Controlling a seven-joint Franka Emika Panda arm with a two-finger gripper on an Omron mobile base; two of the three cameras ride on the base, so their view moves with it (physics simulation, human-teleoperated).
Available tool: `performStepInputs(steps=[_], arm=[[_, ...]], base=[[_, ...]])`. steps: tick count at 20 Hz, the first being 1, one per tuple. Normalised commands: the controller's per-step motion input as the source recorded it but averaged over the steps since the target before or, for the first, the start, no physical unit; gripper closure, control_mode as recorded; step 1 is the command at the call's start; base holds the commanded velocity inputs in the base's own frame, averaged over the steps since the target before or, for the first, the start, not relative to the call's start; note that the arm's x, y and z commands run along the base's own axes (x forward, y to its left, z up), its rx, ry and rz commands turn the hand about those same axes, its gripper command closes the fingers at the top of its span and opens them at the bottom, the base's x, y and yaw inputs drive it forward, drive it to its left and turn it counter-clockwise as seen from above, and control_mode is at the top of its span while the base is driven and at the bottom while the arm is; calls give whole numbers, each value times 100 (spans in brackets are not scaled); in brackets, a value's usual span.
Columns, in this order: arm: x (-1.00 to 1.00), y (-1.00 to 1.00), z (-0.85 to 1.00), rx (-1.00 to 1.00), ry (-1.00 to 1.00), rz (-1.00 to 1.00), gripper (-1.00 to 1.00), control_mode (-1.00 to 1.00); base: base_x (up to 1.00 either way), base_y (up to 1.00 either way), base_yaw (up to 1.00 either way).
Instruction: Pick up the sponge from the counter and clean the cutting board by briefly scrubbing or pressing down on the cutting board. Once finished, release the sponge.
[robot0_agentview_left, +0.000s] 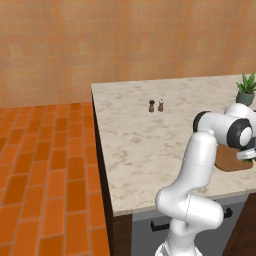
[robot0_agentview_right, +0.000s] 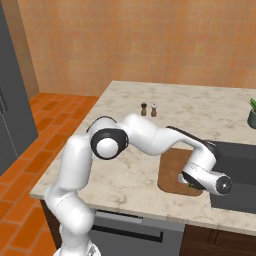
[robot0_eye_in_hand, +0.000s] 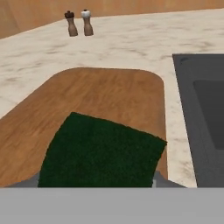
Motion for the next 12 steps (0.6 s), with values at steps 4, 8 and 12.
performStepInputs(steps=[4, 8, 12], arm=[[34, 8, -39, 1, -1, 0, 100, -100], [24, 18, -27, 0, -4, 0, 100, -100], [36, 21, -19, 0, -7, 0, 100, -100]], base=[[0, 0, 0], [0, 0, 0], [0, 0, 0]])
